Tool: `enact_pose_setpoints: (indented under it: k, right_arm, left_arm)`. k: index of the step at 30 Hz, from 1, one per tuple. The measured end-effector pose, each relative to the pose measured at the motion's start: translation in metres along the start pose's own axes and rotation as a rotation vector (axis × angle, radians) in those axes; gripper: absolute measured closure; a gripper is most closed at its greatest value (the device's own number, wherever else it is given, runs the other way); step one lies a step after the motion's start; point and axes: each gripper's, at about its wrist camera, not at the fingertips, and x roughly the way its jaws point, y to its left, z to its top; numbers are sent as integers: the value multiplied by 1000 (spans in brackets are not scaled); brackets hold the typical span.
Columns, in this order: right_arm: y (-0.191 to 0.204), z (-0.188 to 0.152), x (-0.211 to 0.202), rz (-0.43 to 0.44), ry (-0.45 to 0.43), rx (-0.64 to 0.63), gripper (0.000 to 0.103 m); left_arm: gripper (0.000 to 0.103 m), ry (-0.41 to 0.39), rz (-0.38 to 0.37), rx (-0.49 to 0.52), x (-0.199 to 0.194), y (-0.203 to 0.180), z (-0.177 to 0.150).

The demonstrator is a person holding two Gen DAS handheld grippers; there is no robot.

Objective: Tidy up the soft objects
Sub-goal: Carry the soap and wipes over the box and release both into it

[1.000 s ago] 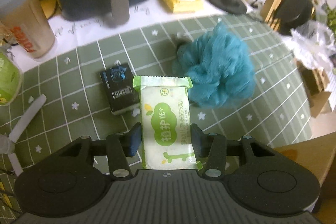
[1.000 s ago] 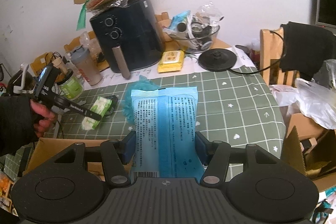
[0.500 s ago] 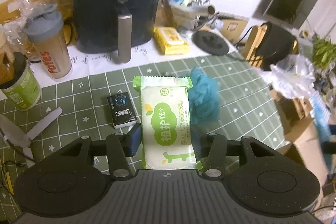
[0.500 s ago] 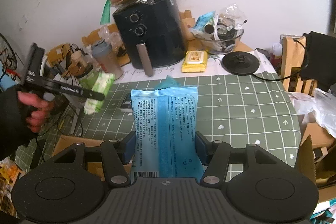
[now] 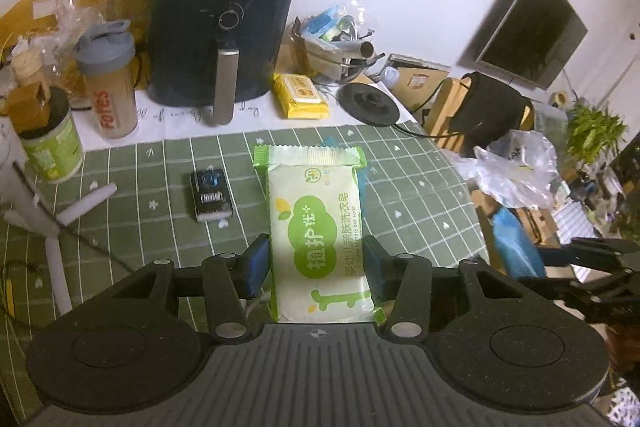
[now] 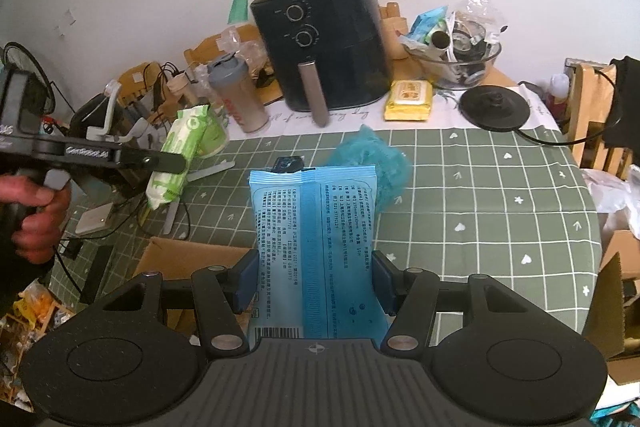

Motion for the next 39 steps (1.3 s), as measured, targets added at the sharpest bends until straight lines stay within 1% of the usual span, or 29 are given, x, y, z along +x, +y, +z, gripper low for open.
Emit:
enact_pose_setpoints:
  k: [5, 10, 18, 20, 22, 24, 29, 35, 39]
  right_arm:
    - [5, -5, -1, 9, 2, 5, 42]
    - [10, -8, -4, 10, 2, 1, 42]
    - [20, -13, -3, 14, 12, -6, 42]
    - [23, -15, -2, 17, 16, -9, 42]
    - [27, -17, -1, 20, 17, -15, 42]
    - [31, -18, -1, 22, 19, -22, 42]
    - [38, -22, 0, 21, 25, -44, 42]
    - [49, -25, 1, 32, 30, -98, 42]
    - [58, -23, 3, 51, 31, -162, 42]
  left_arm:
    - [55, 19, 0, -29, -10, -2, -20]
    - [55, 52, -3, -83, -14, 0, -39]
    - [55, 70, -34, -144, -19, -3, -66]
    - [52, 58, -47, -141, -20, -6, -73]
    - [32, 47, -69, -141, -24, -9, -79]
    - [30, 23, -57, -137, -29, -13, -85]
    - [30, -1, -4, -132, -39, -17, -99]
    - [30, -7, 37, -171, -48, -14, -117]
    - [30, -10, 60, -184, -54, -12, -128]
